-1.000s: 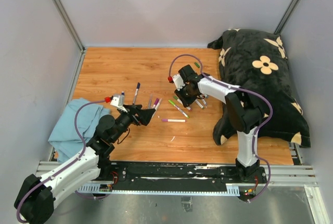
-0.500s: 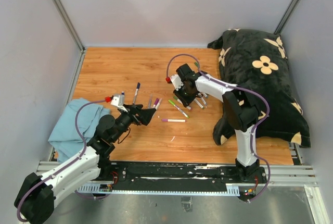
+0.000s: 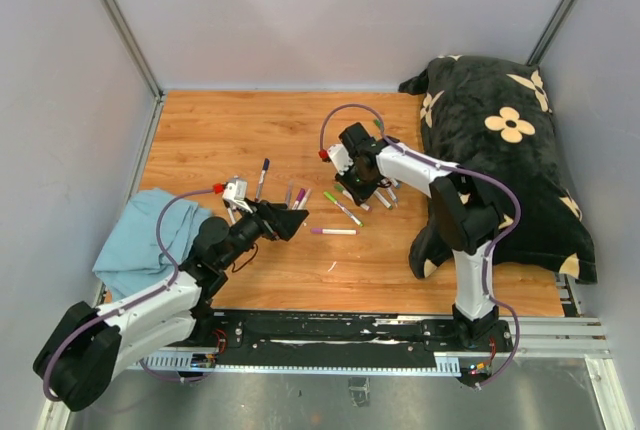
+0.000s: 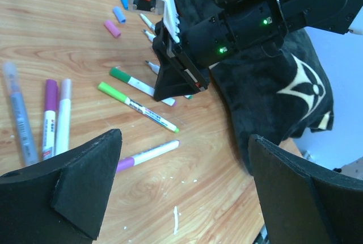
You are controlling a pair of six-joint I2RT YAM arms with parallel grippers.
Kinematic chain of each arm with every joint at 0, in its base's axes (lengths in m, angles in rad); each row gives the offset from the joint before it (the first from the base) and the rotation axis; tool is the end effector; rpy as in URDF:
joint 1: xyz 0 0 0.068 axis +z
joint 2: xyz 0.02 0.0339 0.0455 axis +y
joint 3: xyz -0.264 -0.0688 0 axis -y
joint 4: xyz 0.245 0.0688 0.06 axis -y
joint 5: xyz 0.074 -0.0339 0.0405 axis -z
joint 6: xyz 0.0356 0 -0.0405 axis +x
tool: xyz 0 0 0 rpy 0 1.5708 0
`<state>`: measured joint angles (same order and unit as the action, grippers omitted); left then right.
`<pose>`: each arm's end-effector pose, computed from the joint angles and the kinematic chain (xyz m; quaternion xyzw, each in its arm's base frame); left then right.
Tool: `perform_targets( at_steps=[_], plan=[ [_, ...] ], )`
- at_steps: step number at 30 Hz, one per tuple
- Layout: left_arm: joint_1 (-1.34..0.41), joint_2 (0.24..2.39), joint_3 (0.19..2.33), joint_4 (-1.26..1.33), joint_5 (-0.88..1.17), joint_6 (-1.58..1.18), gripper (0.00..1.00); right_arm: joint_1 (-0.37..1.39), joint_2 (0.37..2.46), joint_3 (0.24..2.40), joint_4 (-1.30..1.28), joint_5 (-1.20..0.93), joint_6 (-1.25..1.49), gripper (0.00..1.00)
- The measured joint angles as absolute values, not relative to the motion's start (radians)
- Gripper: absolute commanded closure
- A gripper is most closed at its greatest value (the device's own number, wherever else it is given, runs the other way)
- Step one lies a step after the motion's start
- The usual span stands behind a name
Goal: Open the pen caps
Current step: Pick up the pen from the center of the board, then open the pen cap from the pen.
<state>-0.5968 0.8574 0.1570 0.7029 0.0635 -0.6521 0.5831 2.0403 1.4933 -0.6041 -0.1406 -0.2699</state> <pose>0.1499 -0.1046 0.2014 0.0030 0.7062 -0.4319 0.5610 0.3515 0.2379 0.1730 -0.4169 0.8822 0.1003 0.1945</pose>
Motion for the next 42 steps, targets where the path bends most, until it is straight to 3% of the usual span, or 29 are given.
perform_targets(
  at_steps=[8, 27, 34, 40, 42],
  plan=[
    [-0.597, 1.008, 0.149, 0.900, 0.141, -0.739, 0.06, 0.510, 1.886, 1.429, -0.598, -0.313, -0.274, 0.99],
    [-0.597, 1.059, 0.177, 1.140, 0.153, -0.836, 0.12, 0.439, 1.719, 1.388, -0.627, -1.145, -0.333, 0.99],
    [-0.597, 1.110, 0.226, 1.203, 0.125, -0.865, 0.26, 0.460, 1.696, 1.388, -0.681, -1.258, -0.399, 0.99],
    [-0.597, 1.185, 0.276, 1.257, 0.130, -0.889, 0.54, 0.493, 1.694, 1.388, -0.717, -1.280, -0.438, 0.99],
    [-0.597, 1.208, 0.281, 1.276, 0.135, -0.897, 0.58, 0.501, 1.694, 1.388, -0.721, -1.282, -0.446, 0.99]
  ],
)
